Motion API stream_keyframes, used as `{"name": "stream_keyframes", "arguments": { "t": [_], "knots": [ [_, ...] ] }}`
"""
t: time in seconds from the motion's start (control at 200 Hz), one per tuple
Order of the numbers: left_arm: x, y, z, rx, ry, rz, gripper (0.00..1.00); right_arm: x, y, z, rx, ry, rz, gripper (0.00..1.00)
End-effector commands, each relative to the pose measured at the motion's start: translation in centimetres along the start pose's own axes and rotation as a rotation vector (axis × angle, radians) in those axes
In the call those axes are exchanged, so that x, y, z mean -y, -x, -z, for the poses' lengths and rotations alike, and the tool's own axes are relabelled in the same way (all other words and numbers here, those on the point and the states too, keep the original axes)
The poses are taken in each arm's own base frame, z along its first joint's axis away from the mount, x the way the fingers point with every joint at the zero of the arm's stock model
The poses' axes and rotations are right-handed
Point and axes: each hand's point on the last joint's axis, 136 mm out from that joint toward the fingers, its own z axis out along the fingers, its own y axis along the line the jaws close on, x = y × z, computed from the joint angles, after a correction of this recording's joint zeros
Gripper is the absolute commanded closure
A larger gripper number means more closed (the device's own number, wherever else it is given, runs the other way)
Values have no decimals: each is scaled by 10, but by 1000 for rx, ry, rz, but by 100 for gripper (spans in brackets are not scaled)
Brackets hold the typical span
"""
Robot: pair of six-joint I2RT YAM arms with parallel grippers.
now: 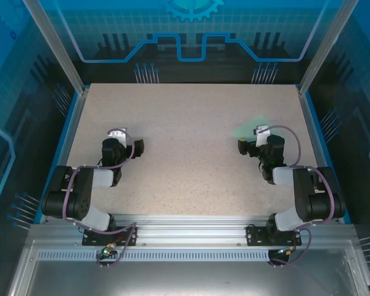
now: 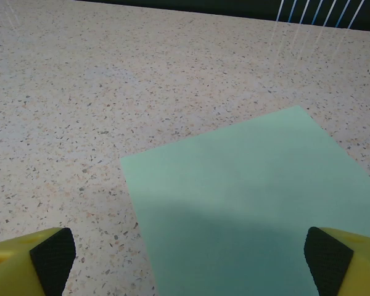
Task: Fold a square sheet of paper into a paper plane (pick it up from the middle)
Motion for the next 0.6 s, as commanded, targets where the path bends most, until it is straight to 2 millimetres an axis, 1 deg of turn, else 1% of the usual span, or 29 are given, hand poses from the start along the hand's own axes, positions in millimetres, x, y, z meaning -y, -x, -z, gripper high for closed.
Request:
{"name": "stream_keyframes", "arguments": {
  "t": [0.0,0.59],
  "knots": [
    [1,17,-3,49,-15,-18,2,-5,11,-3,32,11,21,1],
    [2,18,-3,52,-20,-15,2,-4,12,-4,33,7,19,1]
  ]
}}
